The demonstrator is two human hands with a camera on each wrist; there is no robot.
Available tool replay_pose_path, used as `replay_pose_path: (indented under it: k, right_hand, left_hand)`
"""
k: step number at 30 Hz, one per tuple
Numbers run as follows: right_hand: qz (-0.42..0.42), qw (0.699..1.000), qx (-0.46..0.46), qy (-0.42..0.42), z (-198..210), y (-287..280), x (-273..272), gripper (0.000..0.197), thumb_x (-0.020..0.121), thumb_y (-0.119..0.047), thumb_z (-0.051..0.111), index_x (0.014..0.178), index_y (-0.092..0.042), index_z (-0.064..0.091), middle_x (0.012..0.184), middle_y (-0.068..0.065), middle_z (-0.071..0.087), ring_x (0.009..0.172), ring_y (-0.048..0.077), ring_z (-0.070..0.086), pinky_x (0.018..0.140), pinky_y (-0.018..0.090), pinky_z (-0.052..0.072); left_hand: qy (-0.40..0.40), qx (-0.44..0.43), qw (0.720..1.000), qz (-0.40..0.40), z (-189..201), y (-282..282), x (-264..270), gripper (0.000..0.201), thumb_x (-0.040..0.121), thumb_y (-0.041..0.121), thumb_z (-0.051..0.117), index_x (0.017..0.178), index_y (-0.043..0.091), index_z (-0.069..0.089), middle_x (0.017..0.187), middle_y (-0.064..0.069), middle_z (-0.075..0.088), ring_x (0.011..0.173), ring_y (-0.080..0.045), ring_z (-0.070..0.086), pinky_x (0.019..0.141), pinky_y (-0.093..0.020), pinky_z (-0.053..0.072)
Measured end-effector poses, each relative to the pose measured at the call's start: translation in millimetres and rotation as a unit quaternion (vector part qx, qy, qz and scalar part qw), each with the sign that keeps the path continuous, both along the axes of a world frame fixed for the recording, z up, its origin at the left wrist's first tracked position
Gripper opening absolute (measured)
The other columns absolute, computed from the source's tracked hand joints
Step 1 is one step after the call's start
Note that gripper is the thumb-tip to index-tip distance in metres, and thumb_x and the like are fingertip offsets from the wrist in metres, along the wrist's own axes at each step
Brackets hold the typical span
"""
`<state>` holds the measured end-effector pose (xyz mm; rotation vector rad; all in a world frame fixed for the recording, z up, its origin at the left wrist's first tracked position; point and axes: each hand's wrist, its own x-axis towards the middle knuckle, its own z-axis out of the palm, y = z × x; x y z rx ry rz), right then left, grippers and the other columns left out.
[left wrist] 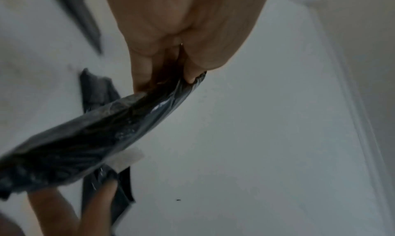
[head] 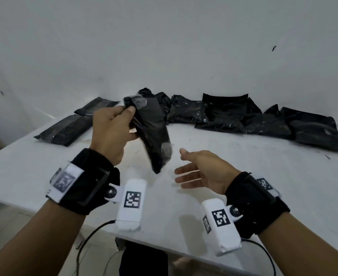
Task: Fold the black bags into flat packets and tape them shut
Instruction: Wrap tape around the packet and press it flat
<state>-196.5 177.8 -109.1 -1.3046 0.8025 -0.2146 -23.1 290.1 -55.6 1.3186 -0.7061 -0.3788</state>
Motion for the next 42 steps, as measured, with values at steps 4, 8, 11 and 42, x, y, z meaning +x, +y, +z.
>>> replay_pose_path:
  k: [4, 8, 11, 42]
  right_hand:
    - [0.038, 0.984, 0.136, -0.112, 7.7, 9.1, 15.0, 0.055, 0.091, -0.050, 0.060, 0.125, -0.006, 0.059, 0.119, 0.025, 0.065, 0.102, 0.040, 0.069, 0.083, 0.045, 0.060]
    - [-0.023, 0.952, 0.213, -0.221, 7.0, 6.9, 19.1, 0.046, 0.097, -0.032, 0.057, 0.133, -0.003, 0.055, 0.123, 0.023, 0.064, 0.105, 0.041, 0.067, 0.091, 0.049, 0.056]
    - [-0.053, 0.950, 0.204, -0.230, 4.5, 4.9, 21.8, 0.041, 0.097, -0.022, 0.057, 0.133, -0.002, 0.056, 0.116, 0.020, 0.064, 0.095, 0.034, 0.068, 0.084, 0.046, 0.059]
    - [-0.098, 0.986, -0.114, -0.076, -29.2, 18.3, 41.4, 0.044, 0.065, -0.010, 0.090, 0.101, -0.006, 0.065, 0.095, 0.013, 0.075, 0.083, 0.029, 0.074, 0.066, 0.043, 0.061]
  left_hand:
    - [0.184, -0.088, 0.978, -0.054, -3.0, 6.6, 2.0, 0.024, 0.102, 0.008, 0.044, 0.098, 0.004, 0.067, 0.097, -0.013, 0.070, 0.084, -0.025, 0.069, 0.076, -0.042, 0.061]
    - [0.220, -0.116, 0.966, -0.066, -18.2, 17.5, 8.7, 0.025, 0.102, 0.004, 0.039, 0.104, 0.001, 0.064, 0.097, -0.013, 0.071, 0.085, -0.028, 0.069, 0.077, -0.046, 0.060]
    - [0.227, -0.101, 0.965, -0.084, -27.1, 28.0, 12.0, 0.029, 0.095, -0.002, 0.037, 0.108, 0.002, 0.062, 0.099, -0.018, 0.064, 0.088, -0.033, 0.065, 0.081, -0.053, 0.057]
    - [0.200, 0.097, 0.975, -0.032, -73.9, 58.1, 8.5, 0.033, 0.082, -0.008, 0.067, 0.115, -0.002, 0.061, 0.103, -0.024, 0.072, 0.083, -0.032, 0.072, 0.076, -0.048, 0.060]
